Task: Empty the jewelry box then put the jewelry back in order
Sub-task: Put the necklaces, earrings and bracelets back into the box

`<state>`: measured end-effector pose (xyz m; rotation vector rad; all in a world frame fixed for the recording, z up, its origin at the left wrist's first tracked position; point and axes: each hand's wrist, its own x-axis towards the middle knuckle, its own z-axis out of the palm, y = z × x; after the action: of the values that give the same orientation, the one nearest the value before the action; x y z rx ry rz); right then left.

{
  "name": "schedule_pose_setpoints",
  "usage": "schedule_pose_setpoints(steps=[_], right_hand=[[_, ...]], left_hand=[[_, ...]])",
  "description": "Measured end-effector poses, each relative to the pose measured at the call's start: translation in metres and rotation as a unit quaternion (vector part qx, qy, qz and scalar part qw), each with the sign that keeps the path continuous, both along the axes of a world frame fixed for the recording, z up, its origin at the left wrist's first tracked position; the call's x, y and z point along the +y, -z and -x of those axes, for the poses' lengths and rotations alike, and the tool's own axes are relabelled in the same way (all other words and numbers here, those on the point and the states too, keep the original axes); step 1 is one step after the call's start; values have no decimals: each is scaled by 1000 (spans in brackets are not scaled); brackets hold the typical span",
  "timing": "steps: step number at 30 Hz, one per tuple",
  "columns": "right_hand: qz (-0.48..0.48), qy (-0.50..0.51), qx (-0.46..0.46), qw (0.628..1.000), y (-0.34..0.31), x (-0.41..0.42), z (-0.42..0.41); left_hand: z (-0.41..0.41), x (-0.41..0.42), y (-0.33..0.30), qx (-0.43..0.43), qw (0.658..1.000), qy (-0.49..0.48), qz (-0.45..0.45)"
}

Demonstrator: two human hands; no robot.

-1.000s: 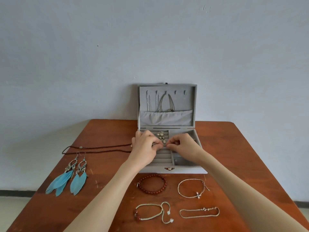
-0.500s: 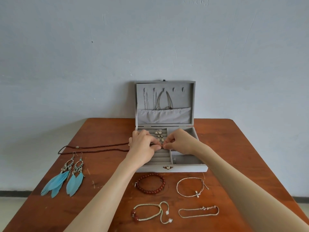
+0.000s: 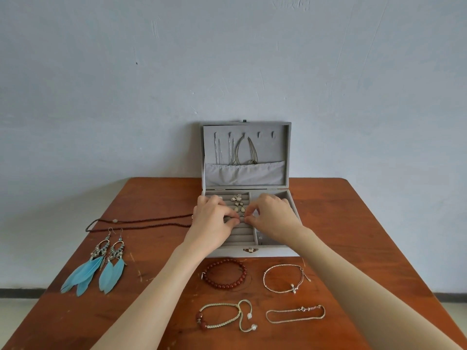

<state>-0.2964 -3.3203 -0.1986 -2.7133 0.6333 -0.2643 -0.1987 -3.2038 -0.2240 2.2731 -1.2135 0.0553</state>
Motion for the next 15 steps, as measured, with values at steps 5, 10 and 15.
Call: schedule_pose_setpoints(steps=[5,10,15], right_hand=[[145,-50,-1,988,11,10,24],[171,-62,11,983,11,21,38],[152,-75,-91,981,9,42,58]], left_hand=[[3,14,-4,-90,990,56,-94],[15,29,-4,-123,981,71,-129],[35,57,-13,-128,986,107,-4]])
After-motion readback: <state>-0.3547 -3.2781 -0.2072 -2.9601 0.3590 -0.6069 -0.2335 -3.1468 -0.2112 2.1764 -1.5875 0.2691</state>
